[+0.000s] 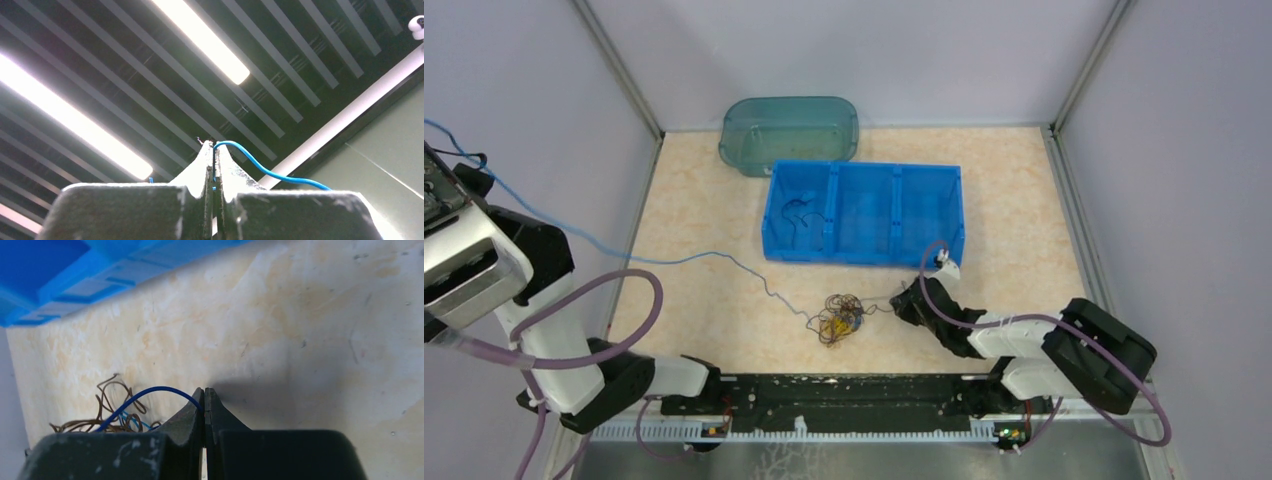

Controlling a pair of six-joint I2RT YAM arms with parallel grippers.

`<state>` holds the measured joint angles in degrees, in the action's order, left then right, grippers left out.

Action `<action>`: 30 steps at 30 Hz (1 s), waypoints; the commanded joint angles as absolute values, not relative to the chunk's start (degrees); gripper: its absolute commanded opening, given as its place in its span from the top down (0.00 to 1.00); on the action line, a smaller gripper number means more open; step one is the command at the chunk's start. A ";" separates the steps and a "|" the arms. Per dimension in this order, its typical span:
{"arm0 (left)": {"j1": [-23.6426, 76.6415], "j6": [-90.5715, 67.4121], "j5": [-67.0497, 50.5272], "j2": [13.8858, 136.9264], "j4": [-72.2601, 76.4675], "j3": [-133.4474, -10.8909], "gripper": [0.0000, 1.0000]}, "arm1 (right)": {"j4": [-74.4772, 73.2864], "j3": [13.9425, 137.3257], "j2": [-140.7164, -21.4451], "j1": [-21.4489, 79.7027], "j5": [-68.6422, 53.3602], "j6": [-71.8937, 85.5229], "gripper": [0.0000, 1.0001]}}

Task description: Untangle the cables

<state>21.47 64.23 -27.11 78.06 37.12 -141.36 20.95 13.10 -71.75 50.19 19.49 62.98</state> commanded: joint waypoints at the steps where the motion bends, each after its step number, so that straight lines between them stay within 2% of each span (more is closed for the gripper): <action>1: 21.27 67.48 -25.22 78.77 39.01 -142.22 1.00 | 14.32 10.86 -72.30 46.55 20.48 68.49 1.00; 11: 21.26 67.00 -24.24 76.02 36.98 -134.04 1.00 | 8.01 13.07 -60.92 42.21 21.30 63.08 1.00; 12: 21.22 66.78 -23.99 76.30 36.82 -134.42 1.00 | 8.60 12.83 -59.31 40.71 19.55 60.97 0.97; 13: 21.23 65.68 -23.66 76.14 36.07 -134.28 1.00 | 8.60 13.68 -57.74 40.47 18.57 57.16 0.86; 15: 21.26 61.30 -23.15 74.26 32.29 -131.80 1.00 | 7.93 16.69 -55.56 41.76 15.69 50.40 0.55; 16: 21.20 59.00 -23.76 72.48 29.35 -128.89 1.00 | 8.07 18.47 -54.91 42.46 14.05 47.23 0.43; 17: 21.26 56.35 -24.68 70.57 27.57 -125.42 1.00 | 7.94 20.18 -54.59 43.06 11.95 43.19 0.36; 19: 21.27 51.96 -28.11 67.18 25.93 -117.47 1.00 | 7.61 23.37 -54.46 43.60 6.82 38.87 0.30; 21: 21.20 47.95 -32.81 64.92 22.43 -112.06 1.00 | 8.42 25.03 -53.54 43.68 0.96 34.68 0.28; 24: 21.19 42.49 -33.84 64.10 19.88 -107.50 1.00 | 6.53 26.91 -51.79 43.96 -4.28 32.39 0.25; 30: 21.24 31.79 -26.51 67.83 17.39 -109.97 1.00 | -2.47 33.21 -49.48 46.11 -7.03 26.42 0.22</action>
<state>21.47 41.89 -30.20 65.82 20.69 -108.29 3.64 26.87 -50.85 44.16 -2.76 33.47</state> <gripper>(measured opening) 0.008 0.778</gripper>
